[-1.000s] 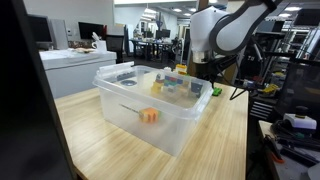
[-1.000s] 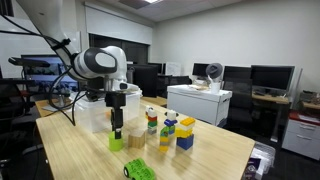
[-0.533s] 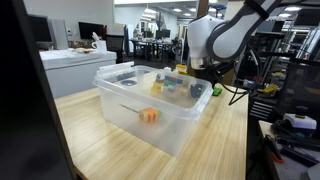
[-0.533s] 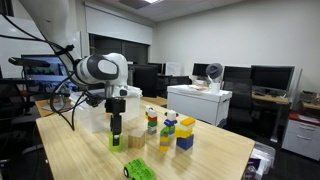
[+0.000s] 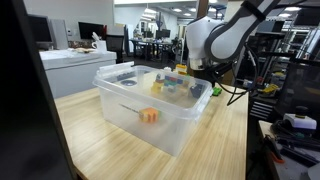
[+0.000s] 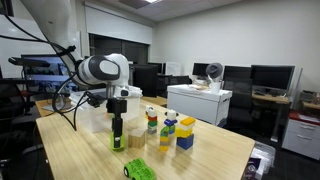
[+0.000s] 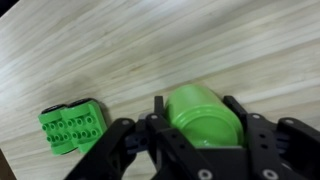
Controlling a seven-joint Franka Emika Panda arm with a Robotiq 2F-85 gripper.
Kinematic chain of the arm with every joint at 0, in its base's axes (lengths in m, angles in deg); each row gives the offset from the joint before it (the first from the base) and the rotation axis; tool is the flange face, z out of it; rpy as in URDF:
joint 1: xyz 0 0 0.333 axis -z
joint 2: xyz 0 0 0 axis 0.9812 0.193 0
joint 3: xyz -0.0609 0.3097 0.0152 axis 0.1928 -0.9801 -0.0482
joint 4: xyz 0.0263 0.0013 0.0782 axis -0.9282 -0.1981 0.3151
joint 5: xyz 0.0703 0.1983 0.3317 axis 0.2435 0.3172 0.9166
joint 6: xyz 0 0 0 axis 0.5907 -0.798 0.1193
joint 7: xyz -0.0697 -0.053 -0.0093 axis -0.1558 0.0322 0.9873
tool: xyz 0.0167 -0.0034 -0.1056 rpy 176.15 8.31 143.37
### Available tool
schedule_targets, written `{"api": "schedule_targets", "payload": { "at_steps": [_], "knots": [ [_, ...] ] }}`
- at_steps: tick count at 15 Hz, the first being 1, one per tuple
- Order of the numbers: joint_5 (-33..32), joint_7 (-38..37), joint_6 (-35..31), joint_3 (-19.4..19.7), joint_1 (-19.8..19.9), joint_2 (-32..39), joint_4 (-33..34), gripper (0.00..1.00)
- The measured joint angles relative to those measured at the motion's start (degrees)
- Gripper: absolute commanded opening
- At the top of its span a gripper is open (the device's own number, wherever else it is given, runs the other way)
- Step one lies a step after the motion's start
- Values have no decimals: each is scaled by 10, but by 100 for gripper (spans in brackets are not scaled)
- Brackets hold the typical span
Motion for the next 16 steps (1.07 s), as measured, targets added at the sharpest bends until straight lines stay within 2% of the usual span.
{"api": "schedule_targets", "payload": {
  "at_steps": [7, 9, 13, 16],
  "knots": [
    [0, 2, 2, 5, -1, -4, 4, 33],
    [5, 11, 23, 3, -7, -25, 11, 33],
    [27, 26, 118, -17, -22, -120, 54, 33],
    [54, 58, 171, -51, -32, -195, 90, 33]
  ]
}}
